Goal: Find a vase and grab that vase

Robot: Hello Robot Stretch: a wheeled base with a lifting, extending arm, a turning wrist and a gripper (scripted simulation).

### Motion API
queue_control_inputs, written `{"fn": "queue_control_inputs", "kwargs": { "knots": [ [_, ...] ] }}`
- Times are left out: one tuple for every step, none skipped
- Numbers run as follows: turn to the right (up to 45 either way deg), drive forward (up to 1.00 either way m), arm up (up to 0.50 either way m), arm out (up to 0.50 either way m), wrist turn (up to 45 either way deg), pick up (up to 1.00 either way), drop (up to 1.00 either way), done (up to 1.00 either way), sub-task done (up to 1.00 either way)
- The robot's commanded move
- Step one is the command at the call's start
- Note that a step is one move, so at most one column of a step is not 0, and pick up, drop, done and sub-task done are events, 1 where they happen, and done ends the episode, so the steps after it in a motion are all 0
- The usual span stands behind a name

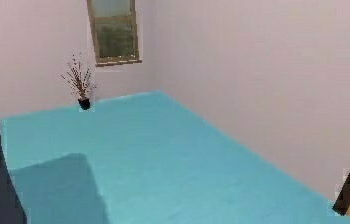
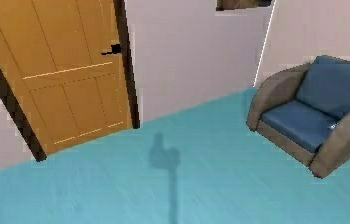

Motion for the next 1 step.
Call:
{"fn": "queue_control_inputs", "kwargs": {
  "knots": [
    [-3.0,0.00,0.00,0.00,0.0,0.00,0.00,0.00,0.00]
  ]
}}
